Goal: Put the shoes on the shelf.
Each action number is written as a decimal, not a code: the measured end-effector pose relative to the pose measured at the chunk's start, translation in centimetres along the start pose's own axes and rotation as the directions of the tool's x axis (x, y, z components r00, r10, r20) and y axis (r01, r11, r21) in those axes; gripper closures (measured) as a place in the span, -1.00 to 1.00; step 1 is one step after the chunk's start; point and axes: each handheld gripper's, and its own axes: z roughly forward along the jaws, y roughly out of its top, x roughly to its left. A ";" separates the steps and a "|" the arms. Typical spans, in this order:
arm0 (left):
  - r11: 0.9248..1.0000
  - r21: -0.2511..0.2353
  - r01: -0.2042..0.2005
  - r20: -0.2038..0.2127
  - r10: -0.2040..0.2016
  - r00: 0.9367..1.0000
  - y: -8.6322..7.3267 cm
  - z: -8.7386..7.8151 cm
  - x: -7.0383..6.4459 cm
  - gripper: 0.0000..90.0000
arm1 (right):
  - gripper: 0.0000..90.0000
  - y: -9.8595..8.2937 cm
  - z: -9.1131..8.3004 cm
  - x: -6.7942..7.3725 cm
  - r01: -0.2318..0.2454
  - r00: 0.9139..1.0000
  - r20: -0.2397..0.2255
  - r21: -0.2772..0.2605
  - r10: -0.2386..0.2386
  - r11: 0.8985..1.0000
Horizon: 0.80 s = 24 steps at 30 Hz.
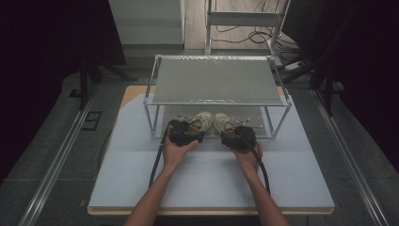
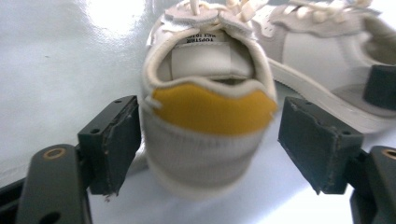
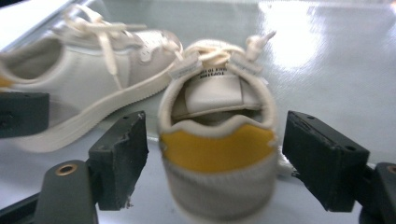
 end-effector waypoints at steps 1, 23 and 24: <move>1.000 -0.017 0.000 0.003 0.000 1.000 -0.1 -0.5 0.1 -0.46 | -0.42 0.0 -0.5 -0.1 0.005 1.000 -0.007 -0.013 -0.005 1.000; 0.993 -0.065 0.095 -0.032 -0.097 0.995 -2.6 -0.8 4.1 0.82 | 0.82 -1.9 -1.4 -4.4 -0.014 1.000 0.007 -0.016 0.014 1.000; 0.994 -0.056 0.093 -0.031 -0.095 0.995 -2.6 -0.6 4.1 0.82 | 0.82 -1.9 -1.2 -4.5 -0.016 1.000 0.007 -0.013 0.016 1.000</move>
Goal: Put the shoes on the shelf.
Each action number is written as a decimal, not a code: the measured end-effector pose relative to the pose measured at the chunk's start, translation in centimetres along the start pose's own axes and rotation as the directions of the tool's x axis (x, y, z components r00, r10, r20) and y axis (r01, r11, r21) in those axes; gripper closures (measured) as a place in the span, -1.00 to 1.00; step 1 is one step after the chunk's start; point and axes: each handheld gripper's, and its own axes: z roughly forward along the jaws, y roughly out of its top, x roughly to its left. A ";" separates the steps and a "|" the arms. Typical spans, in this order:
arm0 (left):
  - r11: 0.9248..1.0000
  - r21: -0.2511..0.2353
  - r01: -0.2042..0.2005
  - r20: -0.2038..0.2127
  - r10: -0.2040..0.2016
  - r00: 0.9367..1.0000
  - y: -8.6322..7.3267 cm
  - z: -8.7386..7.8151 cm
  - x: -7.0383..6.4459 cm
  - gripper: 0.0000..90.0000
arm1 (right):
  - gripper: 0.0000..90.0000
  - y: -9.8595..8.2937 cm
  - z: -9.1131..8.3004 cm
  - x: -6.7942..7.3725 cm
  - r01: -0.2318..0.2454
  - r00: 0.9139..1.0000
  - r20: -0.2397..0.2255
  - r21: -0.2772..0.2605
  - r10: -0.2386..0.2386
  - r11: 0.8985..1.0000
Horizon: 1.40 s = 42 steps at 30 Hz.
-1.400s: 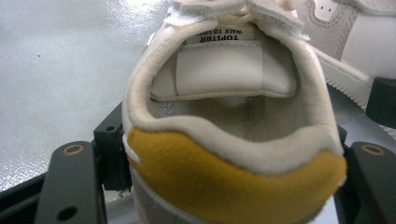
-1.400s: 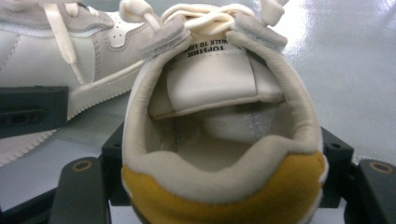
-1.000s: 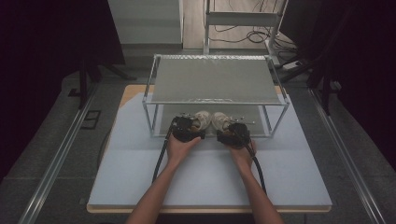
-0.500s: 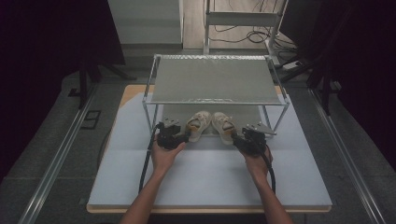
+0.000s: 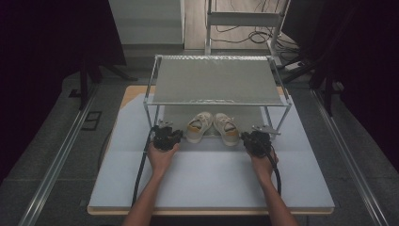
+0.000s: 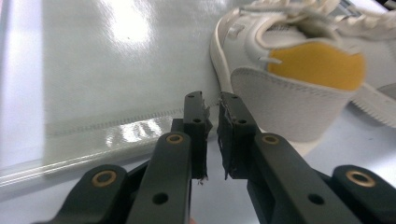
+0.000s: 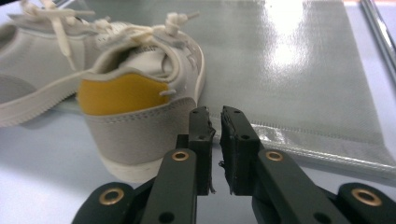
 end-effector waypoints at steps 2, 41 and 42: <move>1.000 0.010 0.001 0.006 -0.001 1.000 0.0 0.4 -0.2 0.83 | 0.84 -0.1 0.4 0.0 -0.002 1.000 0.005 0.009 0.002 1.000; 1.000 0.010 -0.021 0.115 0.020 0.993 -0.1 1.1 -2.7 0.29 | 0.77 -0.4 1.2 2.9 0.012 0.997 -0.075 0.010 -0.011 1.000; 0.999 0.009 -0.032 0.114 0.030 0.993 -0.2 0.9 -2.8 0.29 | 0.74 -0.4 1.1 2.9 0.011 0.997 -0.077 0.005 -0.011 1.000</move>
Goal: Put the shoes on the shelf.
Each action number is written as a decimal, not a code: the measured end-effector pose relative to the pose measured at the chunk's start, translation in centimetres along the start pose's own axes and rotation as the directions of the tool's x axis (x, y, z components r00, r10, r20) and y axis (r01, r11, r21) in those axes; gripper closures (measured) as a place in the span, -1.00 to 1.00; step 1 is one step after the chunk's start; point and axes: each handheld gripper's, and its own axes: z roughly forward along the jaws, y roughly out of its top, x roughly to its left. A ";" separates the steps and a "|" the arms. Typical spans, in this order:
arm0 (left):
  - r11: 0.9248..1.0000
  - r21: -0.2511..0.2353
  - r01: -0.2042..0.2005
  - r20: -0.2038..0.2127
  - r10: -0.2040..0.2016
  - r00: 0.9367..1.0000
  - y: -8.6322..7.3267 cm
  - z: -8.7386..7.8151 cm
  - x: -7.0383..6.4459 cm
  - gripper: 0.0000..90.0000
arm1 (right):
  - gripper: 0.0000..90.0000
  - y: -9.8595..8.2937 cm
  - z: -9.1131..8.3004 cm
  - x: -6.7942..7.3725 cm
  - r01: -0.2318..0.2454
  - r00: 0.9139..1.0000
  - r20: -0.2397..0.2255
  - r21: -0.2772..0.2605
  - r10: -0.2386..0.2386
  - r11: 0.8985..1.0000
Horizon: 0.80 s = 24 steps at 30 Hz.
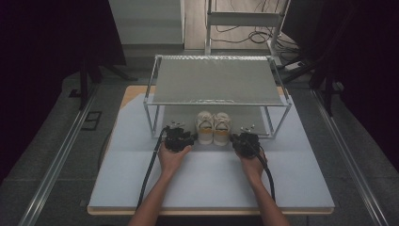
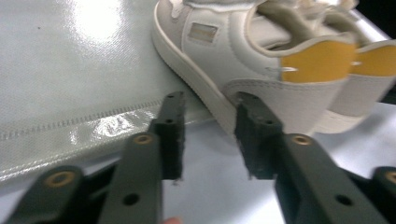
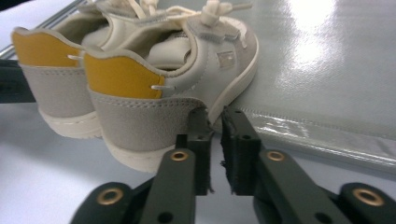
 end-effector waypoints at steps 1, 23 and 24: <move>1.000 -0.001 -0.009 0.006 0.009 1.000 -0.1 -0.2 -0.1 0.23 | 0.69 0.0 -0.3 0.0 0.000 1.000 -0.003 -0.008 0.000 1.000; 0.993 0.007 -0.121 0.032 0.120 0.992 -0.3 -0.3 -2.7 0.15 | 0.44 -0.6 -1.9 2.3 0.077 0.993 -0.087 -0.009 -0.077 0.997; 0.992 0.013 -0.124 0.030 0.124 0.992 -0.2 -0.2 -2.8 0.17 | 0.46 -0.5 -1.9 2.6 0.084 0.993 -0.083 -0.010 -0.085 0.996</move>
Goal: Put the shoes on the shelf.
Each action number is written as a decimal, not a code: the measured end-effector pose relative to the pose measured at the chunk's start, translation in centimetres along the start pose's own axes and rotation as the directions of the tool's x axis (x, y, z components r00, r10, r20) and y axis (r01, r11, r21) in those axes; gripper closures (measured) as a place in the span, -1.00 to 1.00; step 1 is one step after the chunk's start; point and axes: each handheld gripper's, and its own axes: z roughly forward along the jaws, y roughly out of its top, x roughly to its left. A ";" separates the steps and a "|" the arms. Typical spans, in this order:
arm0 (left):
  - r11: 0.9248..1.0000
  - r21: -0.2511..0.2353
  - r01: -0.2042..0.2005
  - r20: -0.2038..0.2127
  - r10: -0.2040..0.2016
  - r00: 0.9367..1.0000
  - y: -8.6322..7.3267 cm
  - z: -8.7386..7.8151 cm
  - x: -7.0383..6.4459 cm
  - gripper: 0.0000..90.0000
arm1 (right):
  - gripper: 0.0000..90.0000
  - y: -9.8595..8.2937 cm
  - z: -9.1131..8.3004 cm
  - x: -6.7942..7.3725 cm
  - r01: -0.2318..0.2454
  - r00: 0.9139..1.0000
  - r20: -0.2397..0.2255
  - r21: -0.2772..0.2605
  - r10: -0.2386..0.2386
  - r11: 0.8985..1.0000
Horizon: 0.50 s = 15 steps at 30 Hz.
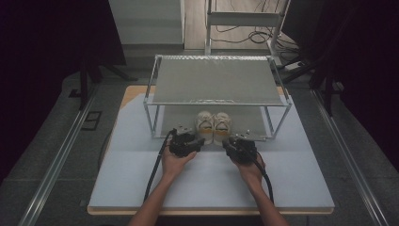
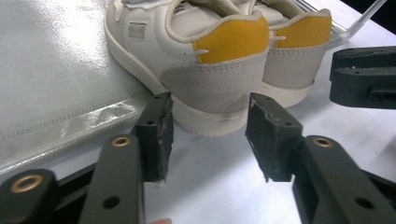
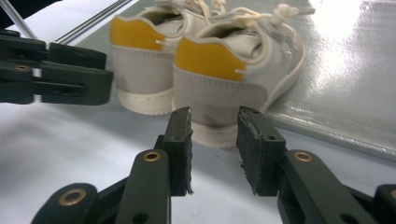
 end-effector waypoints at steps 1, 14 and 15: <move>1.000 0.002 -0.003 -0.005 0.003 1.000 0.1 0.1 -0.1 0.19 | 0.48 0.1 0.1 0.2 0.007 1.000 0.007 0.001 -0.007 1.000; 1.000 0.013 -0.026 -0.040 0.027 0.999 0.6 0.6 -0.8 0.23 | 0.53 0.4 0.6 0.6 0.008 0.999 0.043 0.000 -0.008 1.000; 1.000 0.012 -0.028 -0.043 0.029 0.999 0.7 0.6 -0.8 0.22 | 0.52 0.4 0.6 0.6 0.007 0.999 0.044 -0.002 -0.007 1.000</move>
